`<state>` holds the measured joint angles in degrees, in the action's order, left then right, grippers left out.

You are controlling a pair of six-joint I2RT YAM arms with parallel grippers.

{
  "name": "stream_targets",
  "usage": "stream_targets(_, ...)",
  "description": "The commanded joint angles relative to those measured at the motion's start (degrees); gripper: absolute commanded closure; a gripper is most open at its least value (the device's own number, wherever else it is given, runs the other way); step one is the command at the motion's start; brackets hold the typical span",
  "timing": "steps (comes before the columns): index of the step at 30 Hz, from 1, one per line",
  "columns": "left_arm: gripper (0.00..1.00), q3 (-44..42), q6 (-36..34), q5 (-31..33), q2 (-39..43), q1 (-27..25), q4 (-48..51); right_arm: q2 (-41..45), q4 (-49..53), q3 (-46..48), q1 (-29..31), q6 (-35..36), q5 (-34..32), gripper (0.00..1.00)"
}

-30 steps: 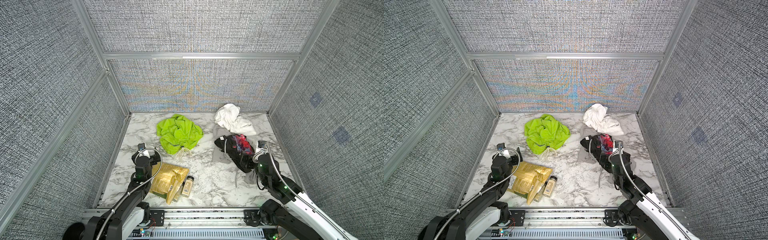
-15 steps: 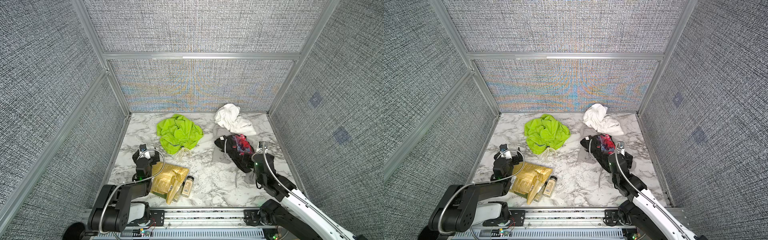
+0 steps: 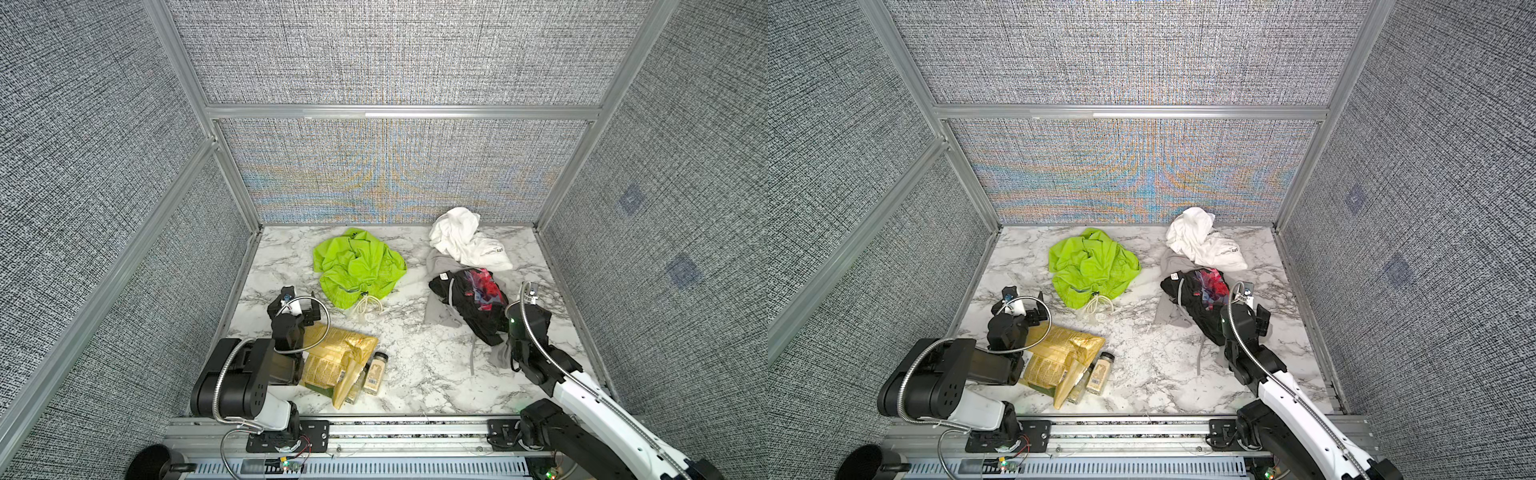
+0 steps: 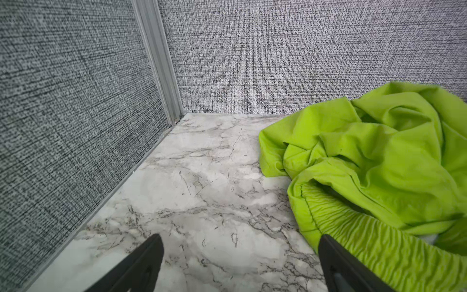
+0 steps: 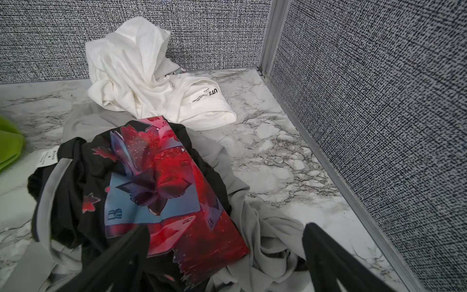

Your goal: Pick out a specific cloth from the pile

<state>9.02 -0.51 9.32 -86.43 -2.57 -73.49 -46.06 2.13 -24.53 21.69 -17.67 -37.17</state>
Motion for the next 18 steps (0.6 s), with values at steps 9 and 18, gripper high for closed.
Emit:
stream_targets(9,0.01,1.3,-1.8,-10.0,0.0,1.6,-0.3,-13.0,-23.1,1.5,-12.3,8.0,12.4,0.01)
stream_targets(18,0.01,0.8,-1.8,-9.6,-0.3,1.7,-1.5,-21.1,-40.1,5.4,-15.8,11.5,15.2,0.01)
